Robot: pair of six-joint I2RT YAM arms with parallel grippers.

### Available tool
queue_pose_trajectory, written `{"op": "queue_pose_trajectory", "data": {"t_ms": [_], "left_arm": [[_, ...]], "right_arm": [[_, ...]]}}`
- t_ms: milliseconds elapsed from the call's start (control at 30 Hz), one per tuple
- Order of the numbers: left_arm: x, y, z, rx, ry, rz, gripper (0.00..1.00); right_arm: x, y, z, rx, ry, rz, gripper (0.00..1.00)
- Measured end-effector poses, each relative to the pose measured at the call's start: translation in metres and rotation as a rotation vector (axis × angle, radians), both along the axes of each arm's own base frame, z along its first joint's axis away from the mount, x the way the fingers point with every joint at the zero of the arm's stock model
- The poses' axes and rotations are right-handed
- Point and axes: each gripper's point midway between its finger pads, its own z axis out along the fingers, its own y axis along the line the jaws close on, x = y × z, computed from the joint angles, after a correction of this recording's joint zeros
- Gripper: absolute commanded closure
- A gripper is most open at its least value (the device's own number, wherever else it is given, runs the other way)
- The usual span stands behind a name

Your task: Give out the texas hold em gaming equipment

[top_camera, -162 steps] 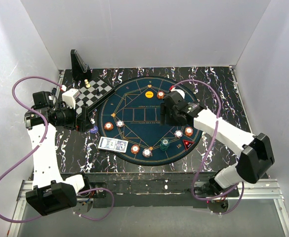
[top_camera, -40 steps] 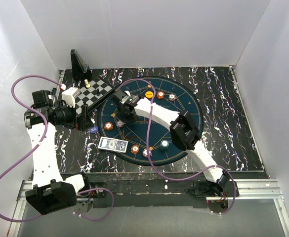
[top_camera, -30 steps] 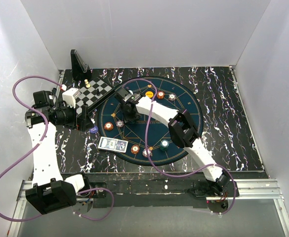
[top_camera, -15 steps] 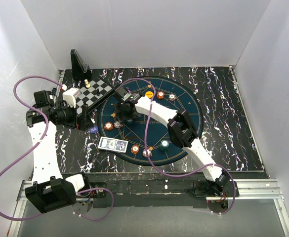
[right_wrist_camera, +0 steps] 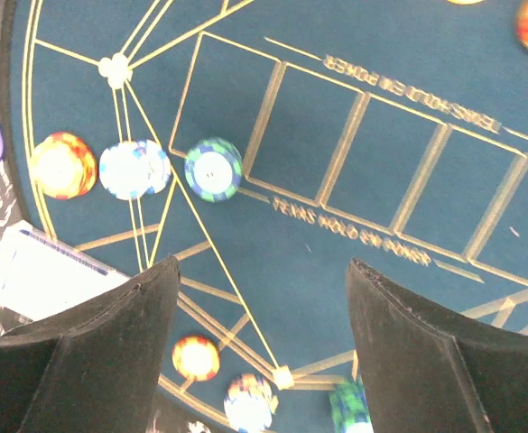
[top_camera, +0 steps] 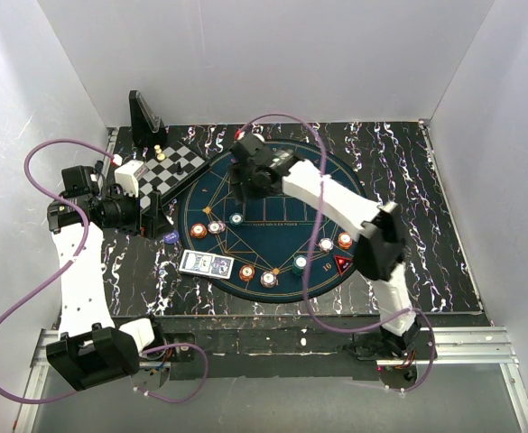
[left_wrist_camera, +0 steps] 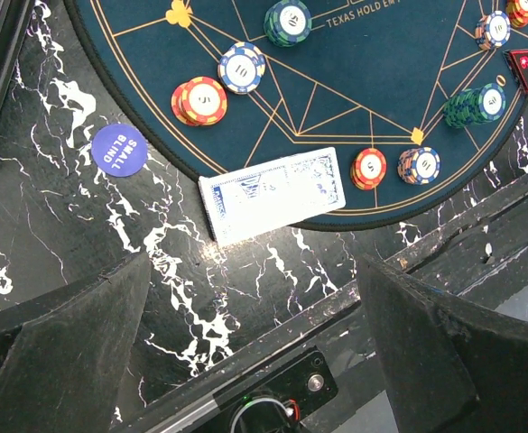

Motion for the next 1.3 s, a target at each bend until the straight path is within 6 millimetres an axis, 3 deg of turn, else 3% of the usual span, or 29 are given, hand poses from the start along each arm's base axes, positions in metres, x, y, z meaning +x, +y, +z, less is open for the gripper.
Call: {"op": "queue_pose_trajectory", "data": {"t_ms": [100, 200, 300, 467, 567, 867, 1300], "left_arm": [[0.0, -0.001, 0.001, -0.007, -0.001, -0.003, 0.0], [0.0, -0.002, 0.001, -0.015, -0.001, -0.004, 0.0], [0.0, -0.003, 0.002, -0.02, -0.002, -0.007, 0.0], [-0.001, -0.006, 0.002, -0.036, 0.007, -0.011, 0.0], [-0.001, -0.007, 0.001, -0.045, 0.011, -0.015, 0.0], [-0.001, -0.008, 0.002, -0.053, 0.015, -0.01, 0.0], [-0.001, -0.008, 0.002, -0.062, 0.022, 0.002, 0.0]], "right_arm": [[-0.018, -0.03, 0.042, 0.043, -0.048, -0.028, 0.19], [-0.044, -0.061, 0.058, 0.065, -0.057, -0.055, 0.18], [-0.07, -0.085, 0.04, 0.04, -0.012, -0.076, 0.18], [-0.1, -0.111, -0.013, -0.065, 0.094, -0.1, 0.18], [-0.108, -0.117, -0.023, -0.085, 0.118, -0.104, 0.17], [-0.115, -0.116, -0.007, -0.023, 0.085, -0.087, 0.17], [-0.13, -0.126, -0.029, -0.047, 0.123, -0.082, 0.17]]}}
